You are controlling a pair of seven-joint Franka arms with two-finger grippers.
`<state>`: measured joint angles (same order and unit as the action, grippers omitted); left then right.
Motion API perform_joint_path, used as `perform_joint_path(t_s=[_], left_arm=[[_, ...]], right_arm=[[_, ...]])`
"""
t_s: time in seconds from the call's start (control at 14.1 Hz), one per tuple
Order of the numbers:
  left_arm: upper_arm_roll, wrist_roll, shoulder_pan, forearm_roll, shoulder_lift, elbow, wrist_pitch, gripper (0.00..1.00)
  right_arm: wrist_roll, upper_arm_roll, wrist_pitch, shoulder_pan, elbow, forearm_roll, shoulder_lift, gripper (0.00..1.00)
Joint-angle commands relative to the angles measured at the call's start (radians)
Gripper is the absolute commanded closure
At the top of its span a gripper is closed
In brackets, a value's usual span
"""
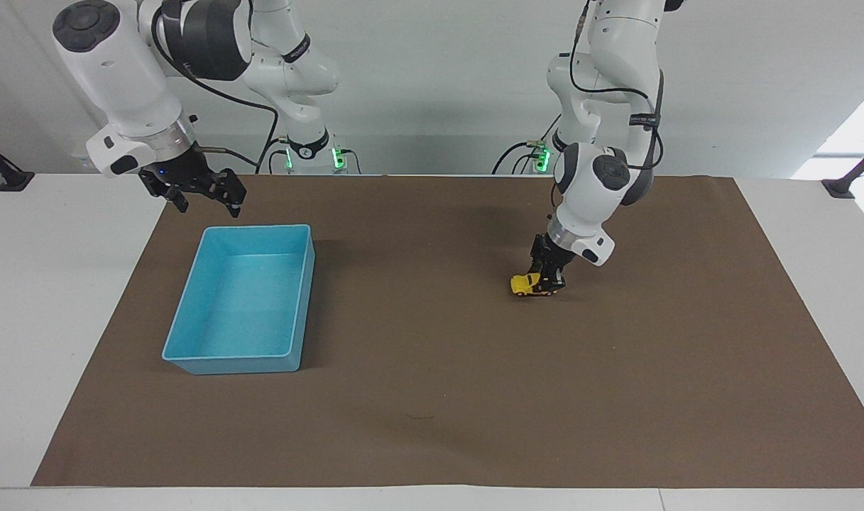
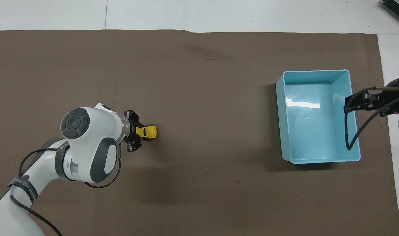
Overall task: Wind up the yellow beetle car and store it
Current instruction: 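Press the yellow car down and drag it back toward the robot with the left gripper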
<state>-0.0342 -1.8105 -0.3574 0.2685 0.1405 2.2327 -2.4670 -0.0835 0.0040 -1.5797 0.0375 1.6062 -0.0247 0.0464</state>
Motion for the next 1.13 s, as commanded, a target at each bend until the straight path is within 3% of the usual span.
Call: perform_joint_path(t_s=[0.0, 0.21, 0.57, 1.06], left_arm=[[-0.001, -0.009, -0.011, 0.021, -0.004, 0.015, -0.027, 0.91], [-0.001, 0.002, -0.034, 0.02, 0.036, 0.007, -0.029, 0.91], [0.003, 0.028, -0.014, 0.02, 0.04, 0.007, -0.02, 0.91], [0.004, 0.138, 0.136, 0.02, 0.042, 0.012, 0.002, 0.88]], right_arm=[[0.022, -0.001, -0.016, 0.01, 0.024, 0.014, -0.022, 0.0], [0.022, -0.001, -0.016, 0.01, 0.024, 0.014, -0.022, 0.0], [0.022, -0.001, -0.016, 0.009, 0.024, 0.014, -0.022, 0.0], [0.022, 0.001, -0.016, 0.009, 0.024, 0.014, -0.022, 0.0]])
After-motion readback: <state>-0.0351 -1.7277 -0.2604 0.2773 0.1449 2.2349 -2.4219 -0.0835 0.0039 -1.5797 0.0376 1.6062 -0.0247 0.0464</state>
